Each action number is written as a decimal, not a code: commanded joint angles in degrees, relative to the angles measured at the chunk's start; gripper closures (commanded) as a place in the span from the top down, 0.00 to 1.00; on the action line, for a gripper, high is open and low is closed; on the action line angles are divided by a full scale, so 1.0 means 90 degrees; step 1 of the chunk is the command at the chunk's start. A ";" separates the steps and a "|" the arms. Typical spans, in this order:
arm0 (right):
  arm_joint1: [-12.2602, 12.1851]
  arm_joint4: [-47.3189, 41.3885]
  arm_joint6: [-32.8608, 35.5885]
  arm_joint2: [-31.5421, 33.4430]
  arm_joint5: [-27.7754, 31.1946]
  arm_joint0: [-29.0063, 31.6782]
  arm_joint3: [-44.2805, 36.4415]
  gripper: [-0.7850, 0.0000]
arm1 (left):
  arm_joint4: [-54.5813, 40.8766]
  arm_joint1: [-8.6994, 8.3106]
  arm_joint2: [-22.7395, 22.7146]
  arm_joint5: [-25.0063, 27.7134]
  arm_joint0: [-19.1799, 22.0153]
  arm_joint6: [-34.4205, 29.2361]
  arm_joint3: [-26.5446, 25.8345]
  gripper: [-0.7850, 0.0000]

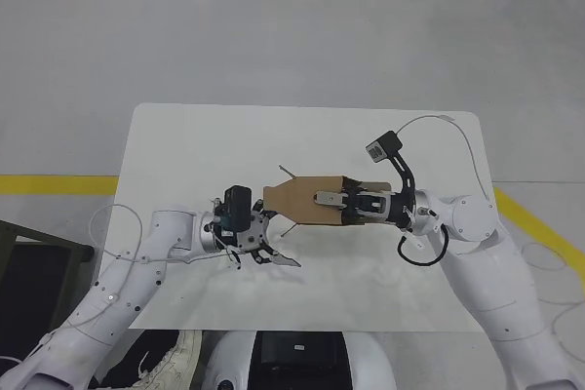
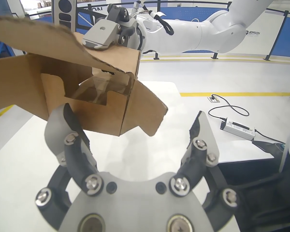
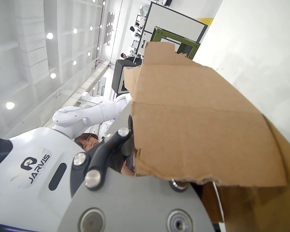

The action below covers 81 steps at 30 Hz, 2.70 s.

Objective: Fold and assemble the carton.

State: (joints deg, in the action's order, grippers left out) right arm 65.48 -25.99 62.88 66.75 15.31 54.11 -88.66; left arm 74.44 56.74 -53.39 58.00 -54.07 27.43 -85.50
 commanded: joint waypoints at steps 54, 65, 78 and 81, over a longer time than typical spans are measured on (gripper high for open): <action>-0.0029 -0.0068 0.0144 -0.0118 -0.0034 -0.0124 0.0049 0.00 | -0.2238 -0.0474 0.1100 0.0000 0.0518 0.0314 0.0576 0.41; -0.0028 -0.0079 0.0151 -0.0166 -0.0056 -0.0152 0.0005 0.00 | -0.3097 -0.0631 0.1628 0.0000 0.0891 0.0219 0.0742 0.40; -0.0036 -0.0057 0.0116 -0.0164 -0.0035 -0.0141 -0.0026 0.00 | -0.3611 -0.0795 0.1895 0.0000 0.1145 -0.0087 0.0414 0.40; -0.0040 -0.0063 0.0100 -0.0149 -0.0033 -0.0122 -0.0035 0.00 | -0.3521 -0.0818 0.1862 0.0000 0.1121 -0.0077 0.0394 0.38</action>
State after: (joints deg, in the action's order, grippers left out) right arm 65.13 -26.53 63.83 65.37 15.01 52.97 -88.96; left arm 42.51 49.43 -36.54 58.00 -43.90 26.71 -81.93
